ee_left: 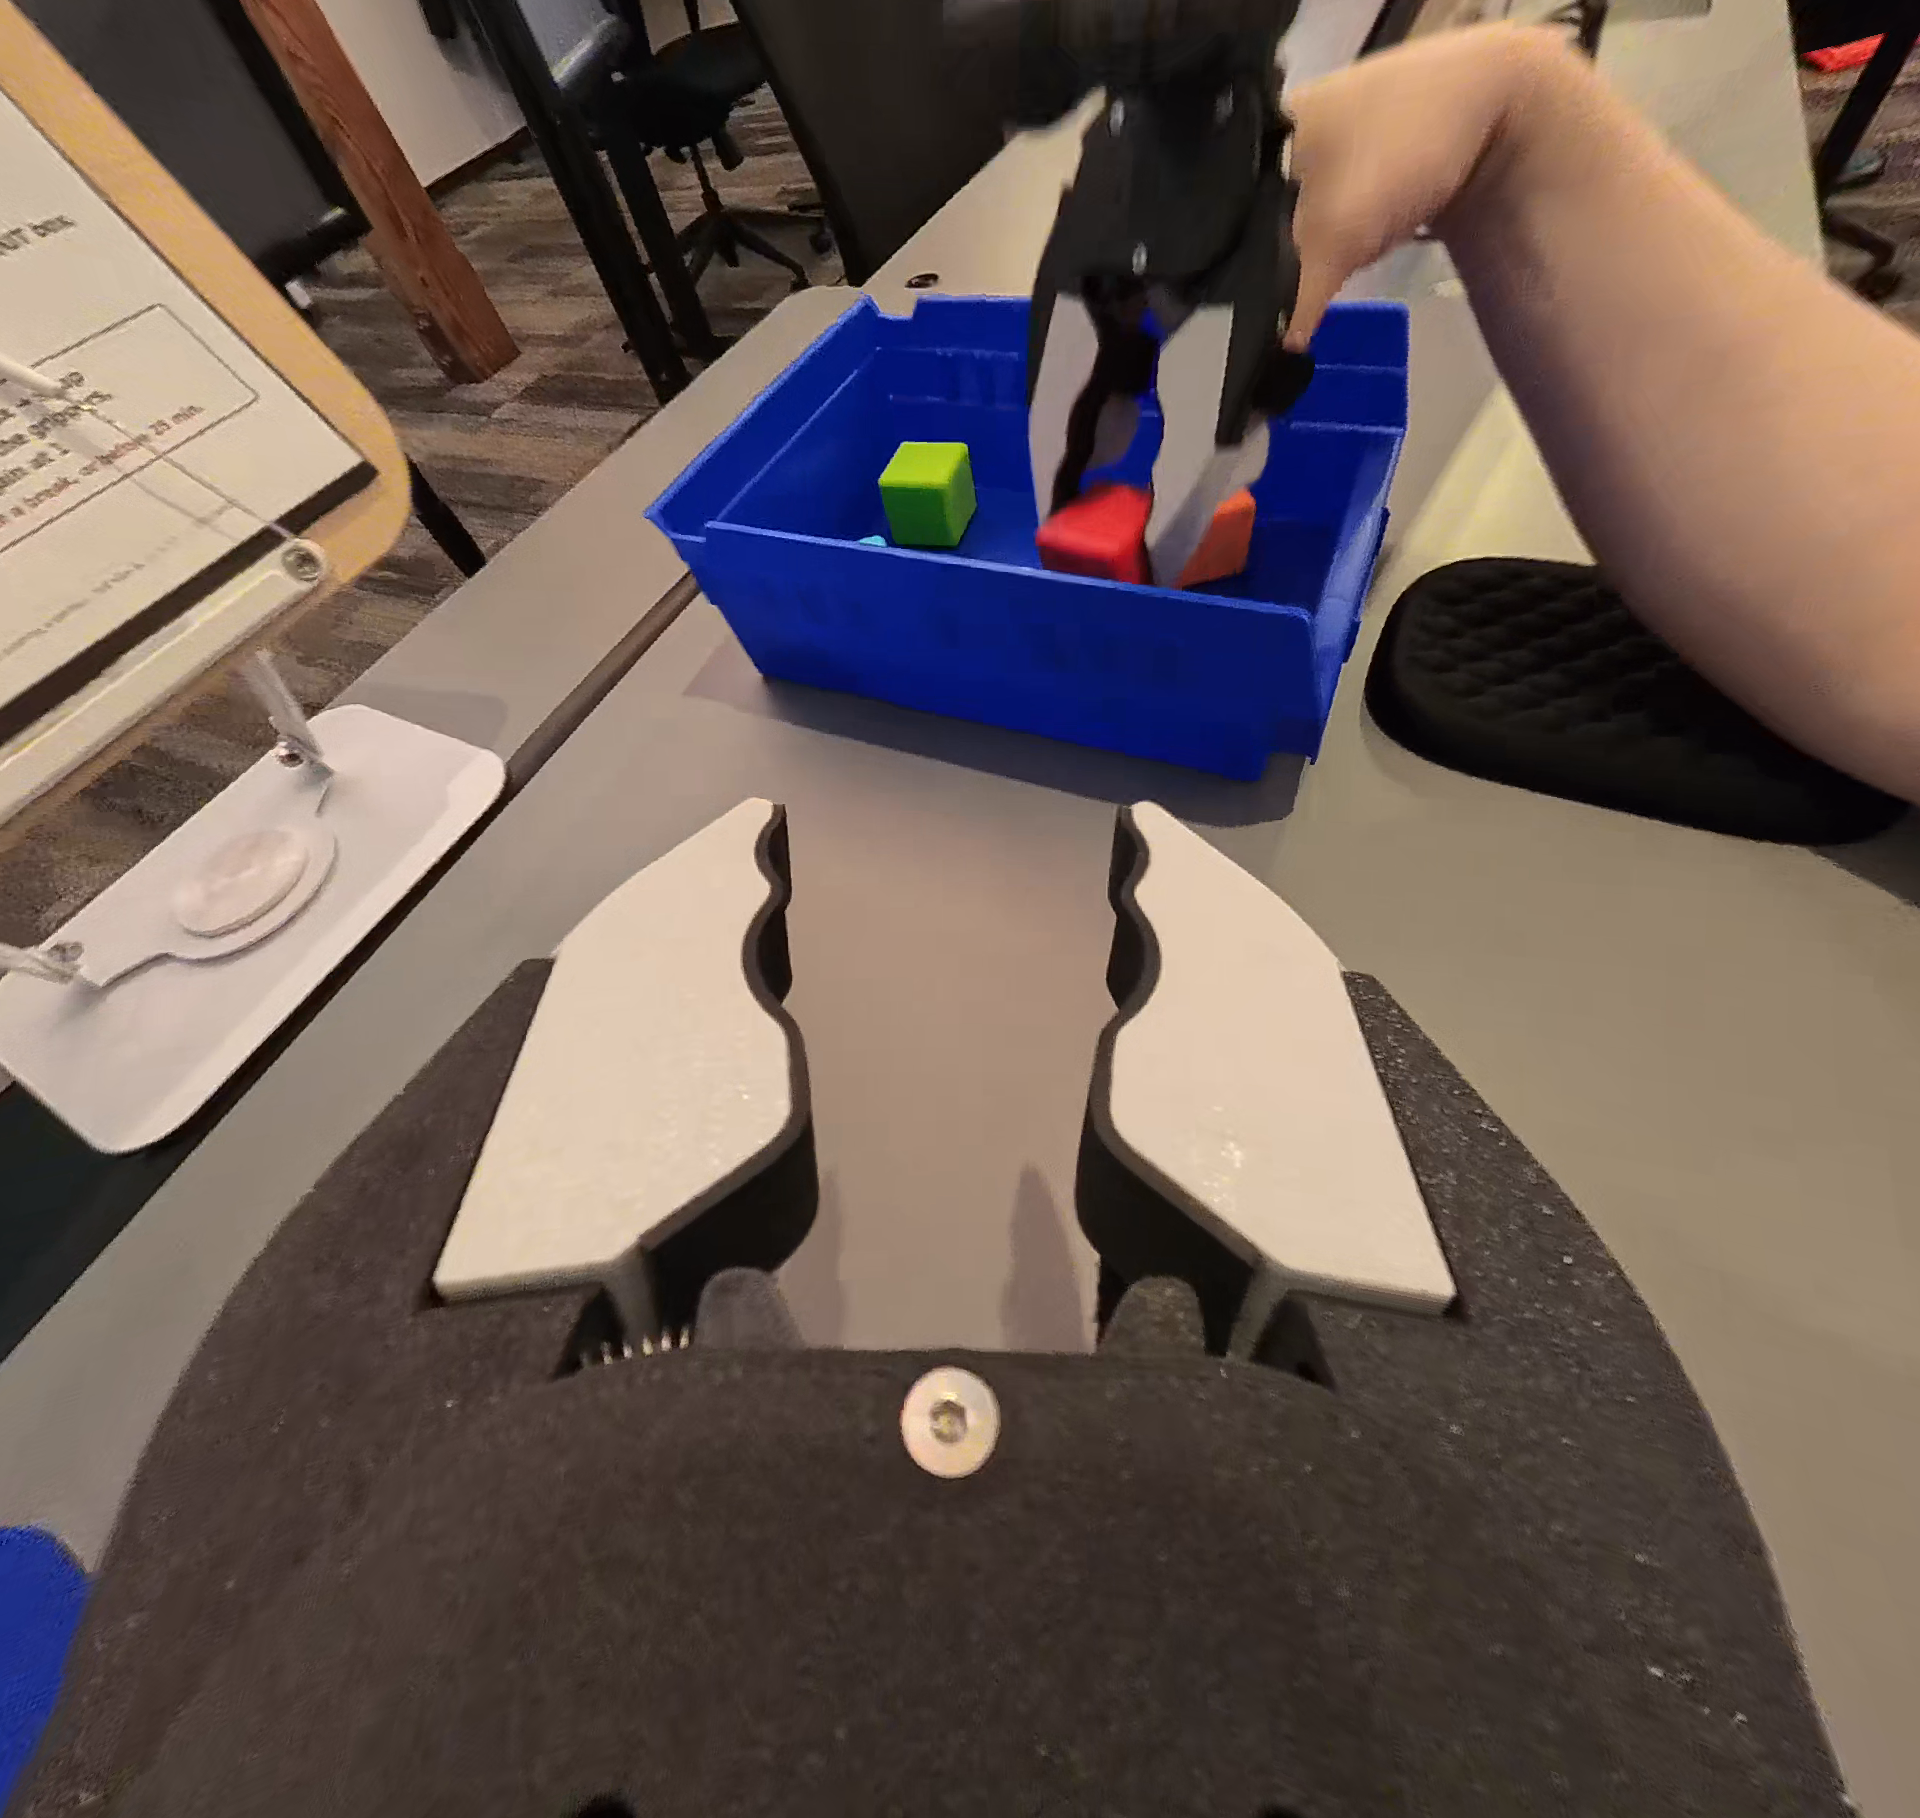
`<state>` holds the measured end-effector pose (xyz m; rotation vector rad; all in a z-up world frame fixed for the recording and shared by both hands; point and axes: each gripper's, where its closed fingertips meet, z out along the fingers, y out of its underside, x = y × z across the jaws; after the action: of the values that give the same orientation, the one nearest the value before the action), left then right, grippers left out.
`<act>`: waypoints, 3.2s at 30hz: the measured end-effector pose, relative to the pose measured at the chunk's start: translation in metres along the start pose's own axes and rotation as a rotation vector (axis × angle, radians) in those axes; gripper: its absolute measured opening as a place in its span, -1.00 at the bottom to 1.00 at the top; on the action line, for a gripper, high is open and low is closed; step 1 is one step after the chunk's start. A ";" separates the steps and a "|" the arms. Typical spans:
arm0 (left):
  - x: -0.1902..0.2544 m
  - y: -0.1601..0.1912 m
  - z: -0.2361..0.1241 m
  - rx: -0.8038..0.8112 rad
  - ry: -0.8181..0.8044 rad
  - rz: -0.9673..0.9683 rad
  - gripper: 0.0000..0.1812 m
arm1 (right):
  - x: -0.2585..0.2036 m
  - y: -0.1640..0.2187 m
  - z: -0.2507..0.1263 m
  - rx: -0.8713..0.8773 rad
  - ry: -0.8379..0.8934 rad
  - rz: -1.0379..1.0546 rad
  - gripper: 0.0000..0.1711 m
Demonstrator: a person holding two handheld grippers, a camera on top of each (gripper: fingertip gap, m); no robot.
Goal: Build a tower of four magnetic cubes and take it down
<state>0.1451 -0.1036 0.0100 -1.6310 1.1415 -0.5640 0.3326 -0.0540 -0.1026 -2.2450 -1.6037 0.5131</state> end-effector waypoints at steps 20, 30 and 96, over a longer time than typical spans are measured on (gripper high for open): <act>-0.185 -0.022 -0.222 0.099 -0.728 -0.113 0.04 | 0.038 -0.010 -0.088 0.165 0.460 0.132 -0.39; -0.279 0.146 -0.374 -0.302 -1.234 -0.511 0.04 | 0.112 0.096 -0.117 0.126 0.708 0.879 -0.29; -0.127 0.140 -0.061 -0.613 -0.305 -0.421 -0.17 | 0.079 0.029 0.008 -0.184 0.272 1.079 -0.90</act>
<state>-0.0161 -0.0242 -0.0740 -2.4216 0.7782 -0.2095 0.3763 0.0125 -0.1309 -3.0176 -0.2037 0.2644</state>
